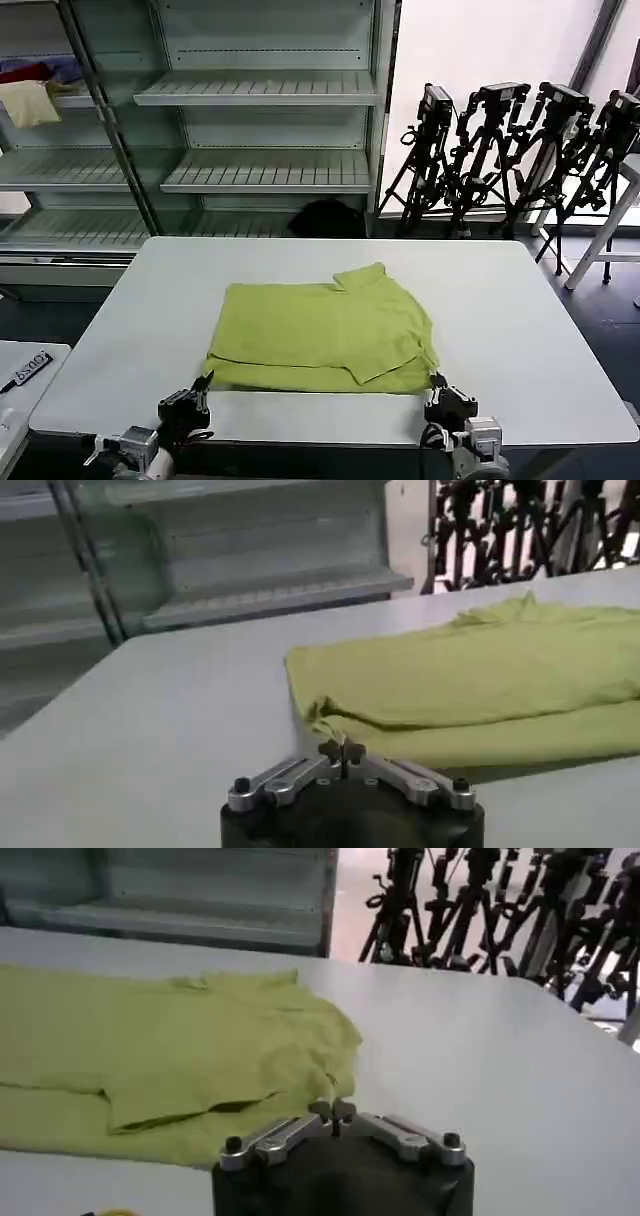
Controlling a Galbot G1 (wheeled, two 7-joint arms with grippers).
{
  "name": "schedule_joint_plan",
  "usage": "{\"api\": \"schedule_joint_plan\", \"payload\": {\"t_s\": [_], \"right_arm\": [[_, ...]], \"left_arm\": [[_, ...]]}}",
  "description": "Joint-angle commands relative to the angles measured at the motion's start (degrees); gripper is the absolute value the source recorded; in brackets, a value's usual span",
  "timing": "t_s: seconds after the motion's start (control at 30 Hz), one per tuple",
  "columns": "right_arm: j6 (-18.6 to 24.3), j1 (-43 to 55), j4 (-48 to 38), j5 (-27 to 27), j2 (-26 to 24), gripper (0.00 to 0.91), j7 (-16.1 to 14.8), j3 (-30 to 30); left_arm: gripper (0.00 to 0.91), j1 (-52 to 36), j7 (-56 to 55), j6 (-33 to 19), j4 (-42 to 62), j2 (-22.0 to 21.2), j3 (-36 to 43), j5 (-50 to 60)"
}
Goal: Fold and organize the clothes.
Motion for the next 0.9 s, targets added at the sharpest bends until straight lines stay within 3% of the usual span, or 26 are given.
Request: {"api": "schedule_joint_plan", "payload": {"t_s": [0.03,0.1,0.13,0.17,0.2,0.23,0.63,0.8,0.9], "right_arm": [[0.1,-3.1,2.4,-1.0,0.1,0.0,0.6,-2.2],[0.1,-3.7,2.6,-1.4,0.2,0.0,0.5,-2.6],[0.1,-4.0,2.6,-1.8,0.2,0.171,0.5,-2.9],[0.1,-4.4,2.5,-2.3,0.3,0.907,0.5,-3.2],[0.1,-4.6,2.4,-2.6,0.3,0.907,0.5,-3.4],[0.1,-4.7,2.4,-2.8,0.3,0.907,0.5,-3.4],[0.2,-3.5,4.0,-5.6,1.6,0.907,3.5,-0.6],[0.0,3.1,2.6,-1.4,1.4,0.907,2.7,0.1],[-0.1,9.7,-1.3,2.1,1.5,0.907,2.0,-0.8]], "left_arm": [[0.0,6.2,-1.7,-1.8,-1.5,-0.5,-2.5,1.0],[0.0,6.5,-1.7,-1.9,-1.5,-0.7,-2.3,1.8],[0.0,6.6,-1.7,-1.9,-1.5,-0.8,-2.2,2.0],[0.0,6.8,-1.5,-2.1,-1.4,-0.8,-2.1,2.5],[0.03,6.8,-1.6,-2.3,-1.3,-0.8,-1.9,2.7],[0.907,6.8,-1.6,-2.3,-1.3,-0.9,-1.7,3.2],[0.907,4.1,-5.8,-2.9,-2.2,-2.3,-3.4,2.1],[0.907,-1.9,-4.7,-4.0,-2.4,-2.1,-5.8,-4.9],[0.907,-7.8,-1.8,-1.4,-0.8,0.0,-4.7,-11.4]]}}
